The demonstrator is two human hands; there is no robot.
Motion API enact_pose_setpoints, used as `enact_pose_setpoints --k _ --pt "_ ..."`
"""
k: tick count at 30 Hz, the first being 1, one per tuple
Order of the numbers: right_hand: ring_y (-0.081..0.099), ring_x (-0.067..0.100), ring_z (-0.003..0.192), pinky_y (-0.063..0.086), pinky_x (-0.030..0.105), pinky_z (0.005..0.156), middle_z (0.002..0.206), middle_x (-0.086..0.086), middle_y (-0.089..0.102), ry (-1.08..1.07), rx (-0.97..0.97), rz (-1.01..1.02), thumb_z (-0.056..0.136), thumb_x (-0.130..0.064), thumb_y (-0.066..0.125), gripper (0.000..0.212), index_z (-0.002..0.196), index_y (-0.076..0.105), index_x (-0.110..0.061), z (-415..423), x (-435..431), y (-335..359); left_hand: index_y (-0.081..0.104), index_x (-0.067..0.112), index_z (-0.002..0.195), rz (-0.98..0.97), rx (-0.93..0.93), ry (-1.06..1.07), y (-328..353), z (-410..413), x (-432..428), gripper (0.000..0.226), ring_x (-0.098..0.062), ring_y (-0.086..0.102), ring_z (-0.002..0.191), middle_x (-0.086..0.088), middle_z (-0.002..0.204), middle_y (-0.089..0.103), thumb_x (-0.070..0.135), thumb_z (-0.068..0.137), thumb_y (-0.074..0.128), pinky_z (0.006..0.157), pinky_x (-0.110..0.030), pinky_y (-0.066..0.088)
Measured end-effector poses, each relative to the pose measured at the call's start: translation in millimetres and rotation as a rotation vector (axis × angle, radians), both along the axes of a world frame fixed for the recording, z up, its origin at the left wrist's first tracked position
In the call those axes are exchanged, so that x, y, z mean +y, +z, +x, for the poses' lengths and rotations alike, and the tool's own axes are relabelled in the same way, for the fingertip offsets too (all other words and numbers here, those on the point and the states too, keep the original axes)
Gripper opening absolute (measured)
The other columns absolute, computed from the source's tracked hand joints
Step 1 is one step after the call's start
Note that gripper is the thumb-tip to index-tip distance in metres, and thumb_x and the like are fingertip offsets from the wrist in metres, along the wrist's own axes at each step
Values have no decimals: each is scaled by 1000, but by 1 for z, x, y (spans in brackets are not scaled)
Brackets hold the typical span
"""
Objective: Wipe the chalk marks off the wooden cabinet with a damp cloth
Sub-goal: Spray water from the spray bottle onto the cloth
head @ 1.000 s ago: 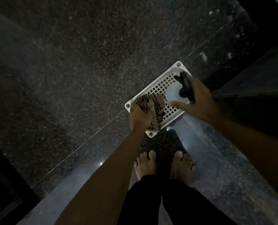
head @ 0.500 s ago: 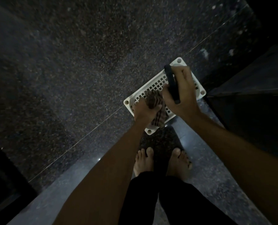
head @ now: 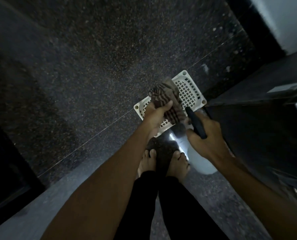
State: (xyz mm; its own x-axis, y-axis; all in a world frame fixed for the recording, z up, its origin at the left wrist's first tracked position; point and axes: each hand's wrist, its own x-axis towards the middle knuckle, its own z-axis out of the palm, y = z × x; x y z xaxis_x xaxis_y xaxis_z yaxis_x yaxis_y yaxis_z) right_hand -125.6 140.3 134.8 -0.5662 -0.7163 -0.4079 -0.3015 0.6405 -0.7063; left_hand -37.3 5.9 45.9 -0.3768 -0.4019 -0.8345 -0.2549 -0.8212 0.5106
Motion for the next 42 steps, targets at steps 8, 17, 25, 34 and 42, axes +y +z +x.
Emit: enact_pose_setpoints --k 8,17,25,34,42 --pt "26 25 44 22 31 49 48 14 30 -92 -72 62 80 0 60 42 55 30 -17 10 6 50 55 7 142 125 82 67 74 -9 4 68 -27 59 128 -11 137 63 59 98 49 113 -46 43" --pt "19 20 52 16 26 47 52 9 23 -189 -86 103 76 0 56 39 58 23 -13 12 -1 75 57 8 140 131 72 57 102 -13 6 74 -25 60 127 -11 134 66 66 96 42 115 -46 41" --pt "37 14 36 19 17 39 38 -5 26 -180 25 23 86 -17 68 55 48 29 -24 18 -4 87 60 8 137 151 58 44 102 -11 14 69 -28 62 125 -12 132 67 62 95 50 114 -49 42" --pt "32 12 36 27 26 46 42 -5 33 -261 -44 86 89 -23 65 49 50 35 -25 12 3 81 62 10 134 166 45 61 107 -13 12 54 -27 61 126 -9 132 67 49 100 47 110 -45 45" --pt "29 16 32 21 22 45 37 -4 23 -209 5 117 87 -20 64 55 47 26 -21 8 8 79 60 13 136 179 61 71 105 -16 7 56 -28 60 126 -9 133 66 52 101 44 110 -50 44"
